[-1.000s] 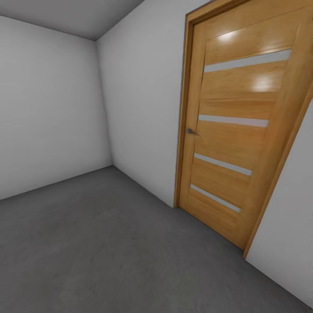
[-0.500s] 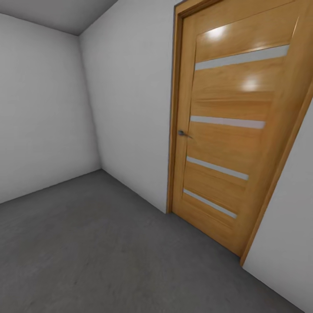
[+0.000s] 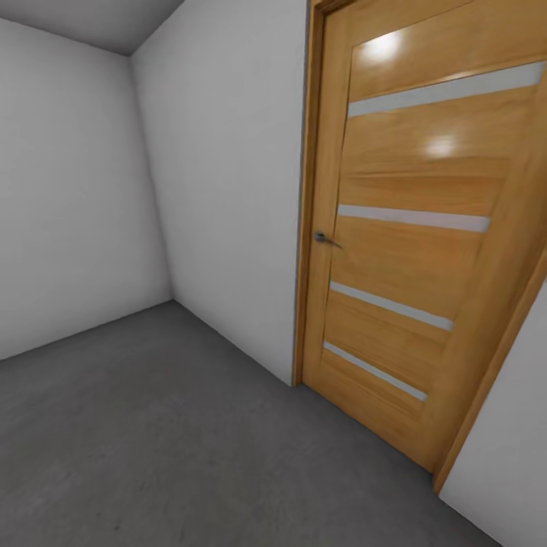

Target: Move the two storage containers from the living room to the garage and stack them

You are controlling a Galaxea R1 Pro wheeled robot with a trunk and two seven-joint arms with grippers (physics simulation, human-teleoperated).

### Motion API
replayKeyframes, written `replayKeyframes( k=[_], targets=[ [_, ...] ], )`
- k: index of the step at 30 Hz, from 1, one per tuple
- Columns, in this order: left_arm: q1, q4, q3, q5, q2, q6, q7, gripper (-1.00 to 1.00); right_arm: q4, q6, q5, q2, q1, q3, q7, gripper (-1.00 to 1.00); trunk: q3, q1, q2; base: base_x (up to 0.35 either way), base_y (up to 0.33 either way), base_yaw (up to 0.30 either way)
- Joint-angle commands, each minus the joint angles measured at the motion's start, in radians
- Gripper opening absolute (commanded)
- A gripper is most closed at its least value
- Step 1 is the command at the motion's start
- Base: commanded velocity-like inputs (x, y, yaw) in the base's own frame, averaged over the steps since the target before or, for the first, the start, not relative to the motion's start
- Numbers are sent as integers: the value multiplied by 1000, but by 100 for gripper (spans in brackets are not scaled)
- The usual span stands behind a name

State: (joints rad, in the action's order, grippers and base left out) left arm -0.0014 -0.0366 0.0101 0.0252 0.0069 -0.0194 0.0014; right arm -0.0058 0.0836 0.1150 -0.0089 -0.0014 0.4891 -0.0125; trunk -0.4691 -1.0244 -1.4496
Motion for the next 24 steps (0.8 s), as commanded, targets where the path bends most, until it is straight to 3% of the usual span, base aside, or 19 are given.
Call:
replayKeyframes(
  k=[1,16,24],
  targets=[
    [0,0,1,3,0,-2,0,100,0,3,10,0,0,9,-1,100,-1,-1,0,322,0,0],
    [0,0,1,3,0,-2,0,100,0,3,9,0,0,9,-1,100,-1,-1,0,322,0,-1],
    [0,0,1,3,0,-2,0,100,0,2,9,3,0,9,-1,100,-1,-1,0,322,0,-182]
  ],
)
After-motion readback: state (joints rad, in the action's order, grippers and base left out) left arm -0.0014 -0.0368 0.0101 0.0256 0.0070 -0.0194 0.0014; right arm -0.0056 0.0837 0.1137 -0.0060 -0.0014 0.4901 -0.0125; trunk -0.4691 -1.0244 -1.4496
